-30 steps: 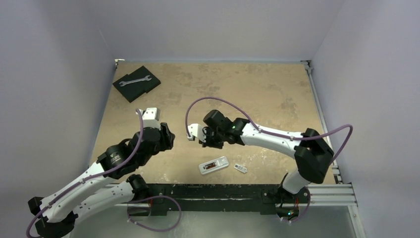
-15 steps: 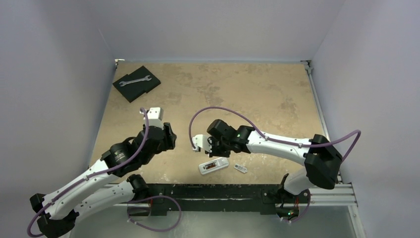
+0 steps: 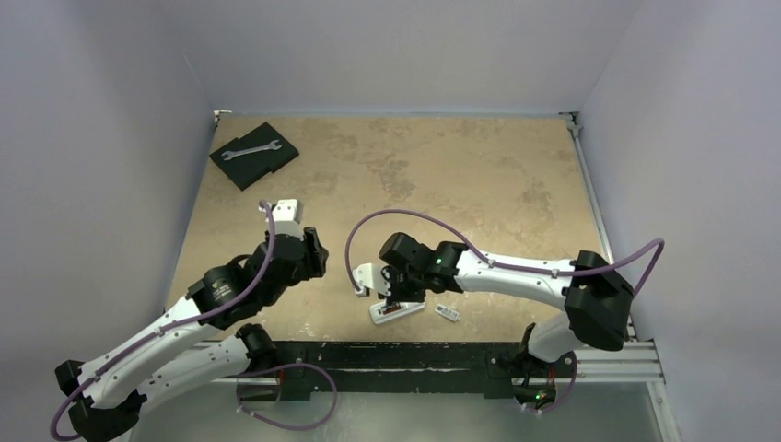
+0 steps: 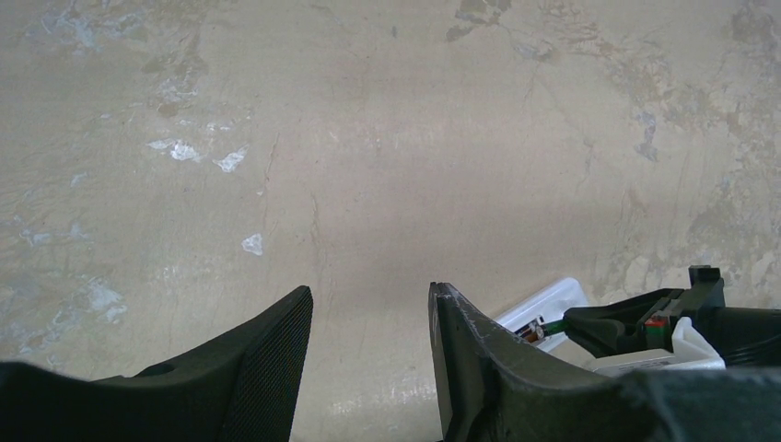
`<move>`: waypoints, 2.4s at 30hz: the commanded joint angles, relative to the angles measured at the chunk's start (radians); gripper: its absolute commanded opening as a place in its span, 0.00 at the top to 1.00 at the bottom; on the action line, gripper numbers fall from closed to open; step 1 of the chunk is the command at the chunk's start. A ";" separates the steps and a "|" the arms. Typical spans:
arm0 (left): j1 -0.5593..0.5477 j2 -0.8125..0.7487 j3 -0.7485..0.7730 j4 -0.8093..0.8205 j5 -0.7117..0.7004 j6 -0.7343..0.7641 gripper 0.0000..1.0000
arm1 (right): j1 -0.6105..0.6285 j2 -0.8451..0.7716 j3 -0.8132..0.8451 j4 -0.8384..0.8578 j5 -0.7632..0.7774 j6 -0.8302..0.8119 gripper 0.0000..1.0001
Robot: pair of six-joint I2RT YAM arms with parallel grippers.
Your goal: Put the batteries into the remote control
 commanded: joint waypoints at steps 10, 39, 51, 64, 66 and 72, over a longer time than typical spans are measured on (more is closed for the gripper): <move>-0.005 -0.011 -0.006 0.026 -0.013 -0.003 0.51 | 0.035 0.053 0.012 -0.007 -0.063 -0.039 0.97; -0.005 -0.006 -0.007 0.027 -0.016 -0.002 0.50 | 0.047 0.110 0.044 0.016 -0.028 -0.052 0.79; -0.005 -0.005 -0.006 0.029 -0.015 -0.001 0.50 | 0.056 0.110 0.051 0.022 -0.021 -0.049 0.76; -0.005 -0.002 -0.006 0.030 -0.009 0.002 0.50 | 0.073 0.113 0.067 0.025 -0.017 -0.049 0.75; -0.005 -0.002 -0.008 0.032 -0.009 0.002 0.50 | 0.075 0.111 0.068 0.023 -0.011 -0.048 0.75; -0.005 0.002 -0.008 0.034 -0.007 0.004 0.50 | 0.074 0.103 0.059 0.026 0.015 -0.042 0.74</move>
